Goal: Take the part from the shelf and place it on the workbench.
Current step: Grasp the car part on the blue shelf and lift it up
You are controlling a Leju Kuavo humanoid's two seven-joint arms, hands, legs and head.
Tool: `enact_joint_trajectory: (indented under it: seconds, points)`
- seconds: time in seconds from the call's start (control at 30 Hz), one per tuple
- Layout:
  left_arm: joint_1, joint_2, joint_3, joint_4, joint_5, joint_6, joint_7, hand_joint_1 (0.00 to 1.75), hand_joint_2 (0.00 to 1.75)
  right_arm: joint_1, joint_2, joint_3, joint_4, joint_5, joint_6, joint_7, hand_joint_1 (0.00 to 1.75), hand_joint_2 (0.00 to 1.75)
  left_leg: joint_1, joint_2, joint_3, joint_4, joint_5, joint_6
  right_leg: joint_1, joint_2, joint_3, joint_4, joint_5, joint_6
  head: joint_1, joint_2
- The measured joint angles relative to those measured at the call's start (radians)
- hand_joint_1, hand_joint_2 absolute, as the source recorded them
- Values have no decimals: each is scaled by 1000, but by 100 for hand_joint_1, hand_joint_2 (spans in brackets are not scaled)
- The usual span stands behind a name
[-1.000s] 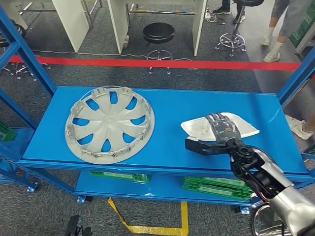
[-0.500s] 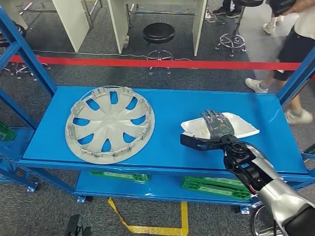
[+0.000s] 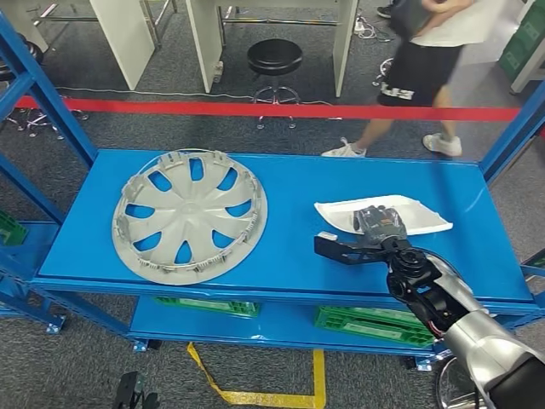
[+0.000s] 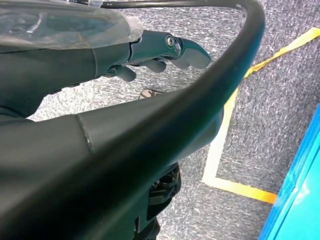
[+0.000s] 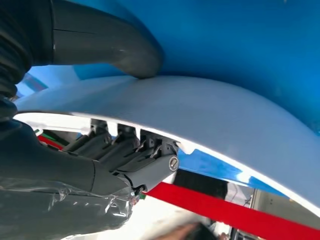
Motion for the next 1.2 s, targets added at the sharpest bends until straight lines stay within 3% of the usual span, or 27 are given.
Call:
enact_joint_trajectory:
  seconds: [0.1, 0.23, 0.67, 0.9, 1.2]
  points:
    - [1, 0, 0, 0, 4, -10, -4, 0, 0, -1, 0, 0, 2, -2, 5, 0, 169, 175, 0, 0, 0, 0, 0, 0, 0, 0, 0, 0, 0, 0, 0, 0]
    - [2, 0, 2, 0, 19, -28, -21, 0, 175, -1, 0, 0, 4, -6, 8, 0, 171, 175, 0, 0, 0, 0, 0, 0, 0, 0, 0, 0, 0, 0, 0, 0]
    - [3, 3, 21, 0, 33, -4, -55, 0, 175, 0, 1, -5, 3, -9, -16, 3, 173, 175, 0, 0, 0, 0, 0, 0, 0, 0, 0, 0, 0, 0, 0, 0]
    - [8, 3, 33, 0, 52, 11, -58, 0, 175, 14, 13, -21, -57, 30, -148, 9, 173, 175, 0, 0, 0, 0, 0, 0, 0, 0, 1, 0, 0, 0, 0, 0]
    - [18, 4, 47, 0, 52, 18, -69, 0, 175, 50, 26, -89, -329, 26, -364, -8, 173, 175, 0, 0, 0, 0, 0, 0, 0, 1, 0, 0, 0, 0, 0, 0]
